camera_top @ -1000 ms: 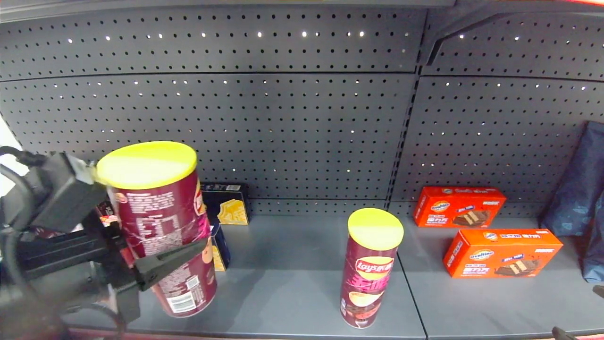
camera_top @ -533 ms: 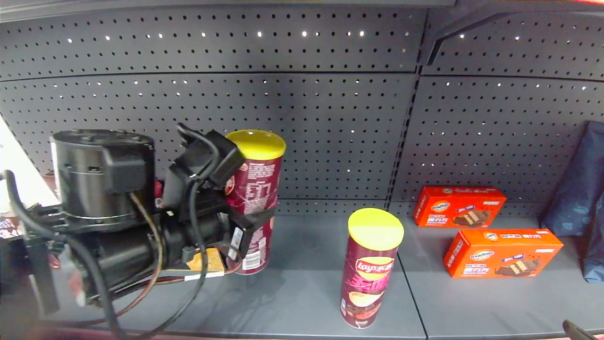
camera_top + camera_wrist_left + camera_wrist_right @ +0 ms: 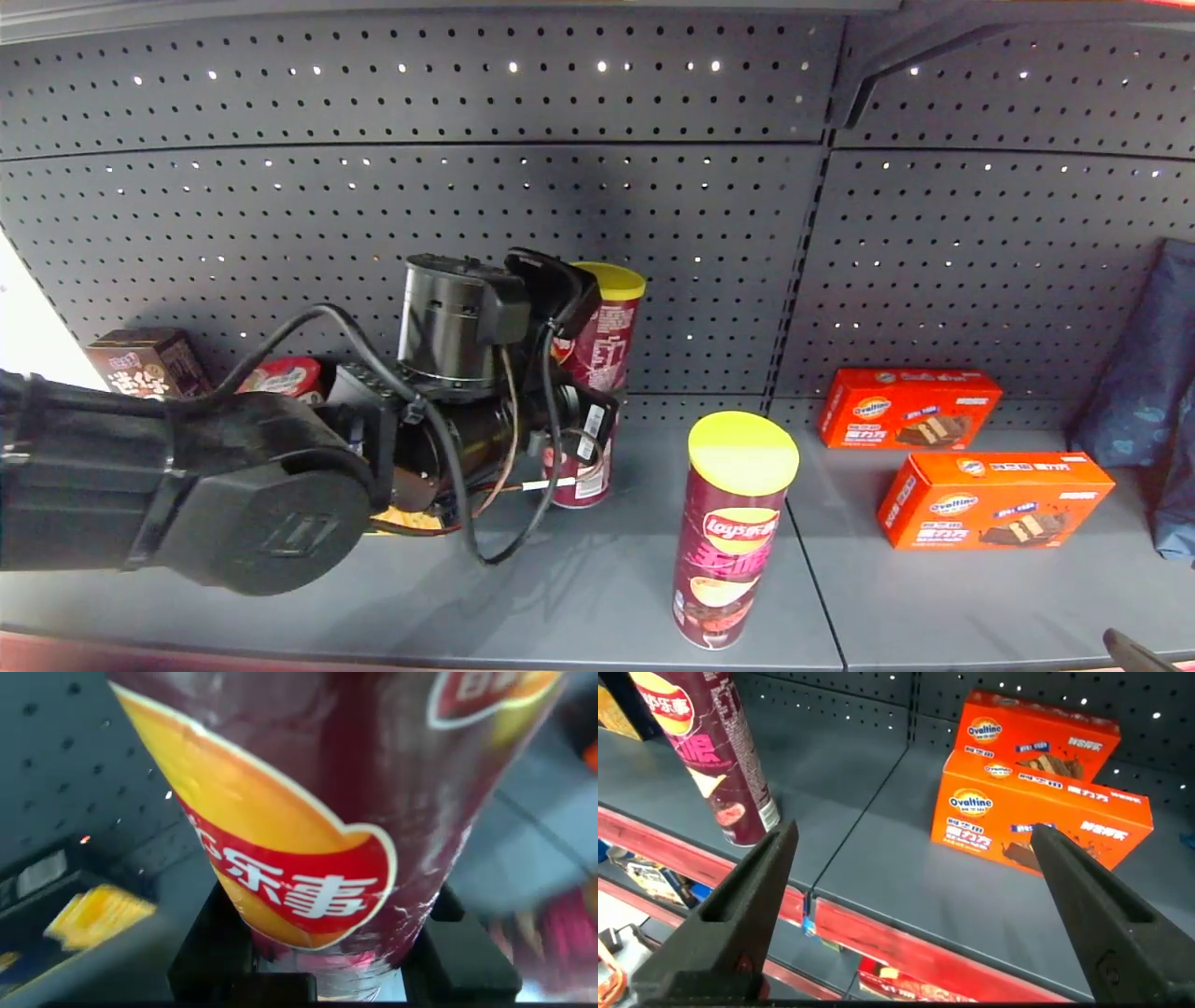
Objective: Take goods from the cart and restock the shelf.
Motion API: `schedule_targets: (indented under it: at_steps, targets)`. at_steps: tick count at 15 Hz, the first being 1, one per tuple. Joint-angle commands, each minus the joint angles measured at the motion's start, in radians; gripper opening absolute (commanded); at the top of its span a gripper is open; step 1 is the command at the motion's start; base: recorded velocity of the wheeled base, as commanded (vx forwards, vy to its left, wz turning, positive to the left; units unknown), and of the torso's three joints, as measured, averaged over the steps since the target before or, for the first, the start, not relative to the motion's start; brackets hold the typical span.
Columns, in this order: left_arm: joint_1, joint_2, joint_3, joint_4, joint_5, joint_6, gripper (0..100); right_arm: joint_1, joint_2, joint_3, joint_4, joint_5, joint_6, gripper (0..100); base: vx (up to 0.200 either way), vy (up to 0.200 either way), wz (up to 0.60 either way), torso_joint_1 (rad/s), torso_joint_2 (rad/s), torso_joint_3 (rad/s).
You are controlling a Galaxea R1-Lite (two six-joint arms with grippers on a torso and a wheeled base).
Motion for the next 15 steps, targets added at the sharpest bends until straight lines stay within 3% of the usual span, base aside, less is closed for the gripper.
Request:
schedule_targets:
  at_steps: [1, 7, 15]
  targets:
    - [-0.007, 0.099, -0.06, -0.001, 0.003, -0.004, 0, 0.001, 0.02, 0.0, -0.005, 0.0, 0.0, 100, 0.0, 0.0, 0.0, 0.0, 0.0, 0.0]
    - [-0.005, 0.261, -0.221, -0.058, -0.008, -0.002, 0, -0.001, 0.036, -0.008, -0.005, 0.014, 0.01, 100, 0.0, 0.0, 0.0, 0.0, 0.0, 0.0]
    - [-0.04, 0.45, -0.477, -0.055, -0.011, 0.004, 0, -0.009, 0.038, -0.013, -0.003, 0.008, 0.013, 100, 0.0, 0.0, 0.0, 0.0, 0.0, 0.0]
